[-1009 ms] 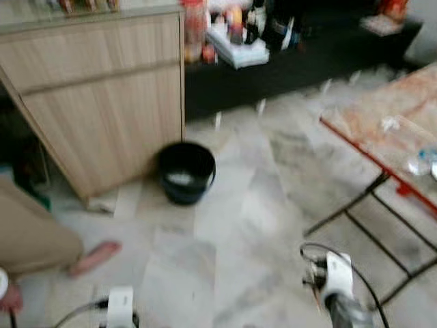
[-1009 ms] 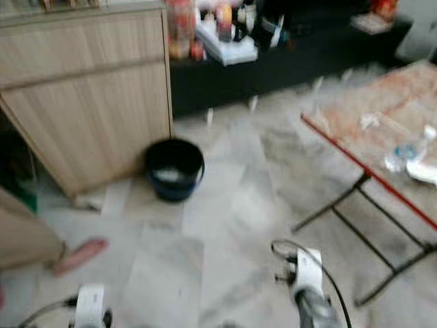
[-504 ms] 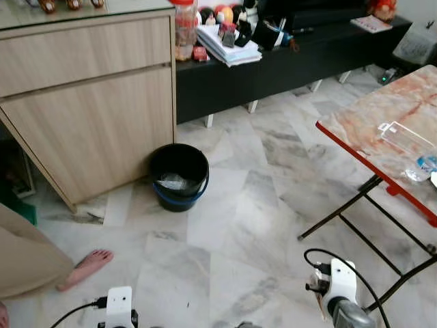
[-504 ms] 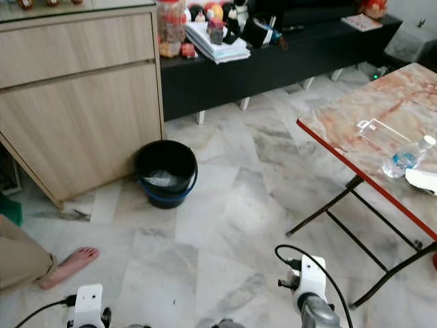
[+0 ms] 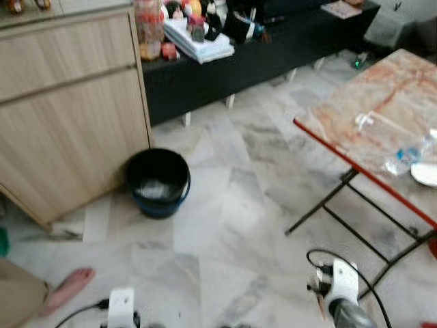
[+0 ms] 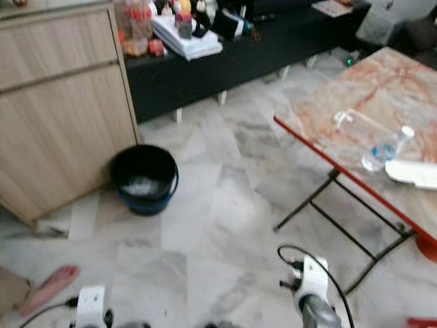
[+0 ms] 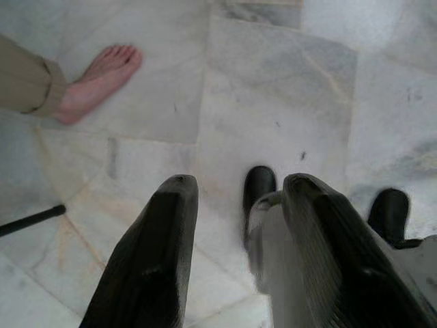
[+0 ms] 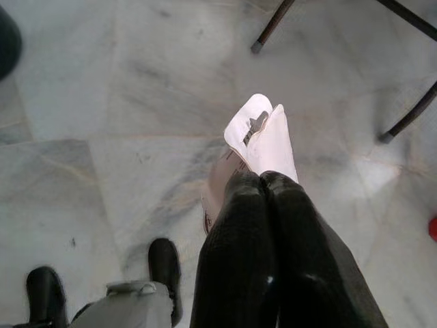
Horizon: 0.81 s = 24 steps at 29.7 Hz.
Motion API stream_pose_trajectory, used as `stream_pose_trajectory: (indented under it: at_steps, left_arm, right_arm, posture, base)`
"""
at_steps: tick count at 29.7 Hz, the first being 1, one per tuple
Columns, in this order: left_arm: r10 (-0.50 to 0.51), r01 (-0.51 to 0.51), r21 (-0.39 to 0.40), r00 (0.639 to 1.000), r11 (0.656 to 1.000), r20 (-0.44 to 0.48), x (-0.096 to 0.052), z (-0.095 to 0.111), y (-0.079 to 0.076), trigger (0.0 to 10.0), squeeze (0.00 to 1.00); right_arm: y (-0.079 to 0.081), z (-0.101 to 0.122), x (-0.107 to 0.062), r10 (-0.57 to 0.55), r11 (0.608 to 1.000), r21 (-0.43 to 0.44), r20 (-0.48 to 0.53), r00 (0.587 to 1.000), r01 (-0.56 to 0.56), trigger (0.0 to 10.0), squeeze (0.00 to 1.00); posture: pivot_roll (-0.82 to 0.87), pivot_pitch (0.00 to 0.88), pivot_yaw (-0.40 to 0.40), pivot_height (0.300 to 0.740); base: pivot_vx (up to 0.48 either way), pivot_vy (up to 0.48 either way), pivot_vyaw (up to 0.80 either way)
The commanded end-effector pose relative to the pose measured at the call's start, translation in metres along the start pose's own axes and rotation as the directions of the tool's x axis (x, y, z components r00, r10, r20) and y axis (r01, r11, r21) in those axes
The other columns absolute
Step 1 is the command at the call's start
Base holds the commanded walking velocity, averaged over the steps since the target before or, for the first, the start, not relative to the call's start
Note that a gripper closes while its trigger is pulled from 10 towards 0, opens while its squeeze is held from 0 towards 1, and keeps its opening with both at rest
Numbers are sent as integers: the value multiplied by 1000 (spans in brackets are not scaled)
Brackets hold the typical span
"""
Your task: Picking trash to rubbish bin
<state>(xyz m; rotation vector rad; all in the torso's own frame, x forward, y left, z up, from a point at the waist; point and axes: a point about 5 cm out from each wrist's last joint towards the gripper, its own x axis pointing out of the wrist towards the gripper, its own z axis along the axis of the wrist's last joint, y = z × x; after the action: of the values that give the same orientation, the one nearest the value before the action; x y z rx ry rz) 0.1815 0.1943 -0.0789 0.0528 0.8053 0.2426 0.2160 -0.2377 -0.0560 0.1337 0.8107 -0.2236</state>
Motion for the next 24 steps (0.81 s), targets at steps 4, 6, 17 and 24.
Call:
stream_pose_trajectory:
  at_steps: [4, 6, 17, 24]
  left_arm:
    - [-15, 15, 3, 999, 1000, -46, -4, -12, -7, 10000, 0]
    - [-15, 15, 3, 999, 1000, -46, -4, -12, -6, 10000, 0]
    - [-15, 15, 2, 999, 1000, -48, -4, -13, -7, 10000, 0]
    - [-13, 14, 10, 999, 1000, -50, -4, -14, -6, 10000, 0]
  right_arm:
    - [-11, -6, -2, -35, 999, 17, -17, 999, 35, 10000, 0]
    - [-12, -6, -3, -41, 999, -7, -16, 999, 41, 10000, 0]
    - [-13, -6, -3, -39, 999, 12, -11, 999, 39, 10000, 0]
    - [-12, -3, -3, -30, 999, -40, 2, 1000, 30, 10000, 0]
  posture:
    - [54, 218, -152, 740]
    - [54, 217, -152, 740]
    - [60, 211, -151, 740]
    - [64, 199, -146, 740]
  base:
    - [309, 0, 0]
    - [309, 0, 0]
    - [312, 0, 364]
    - [319, 0, 0]
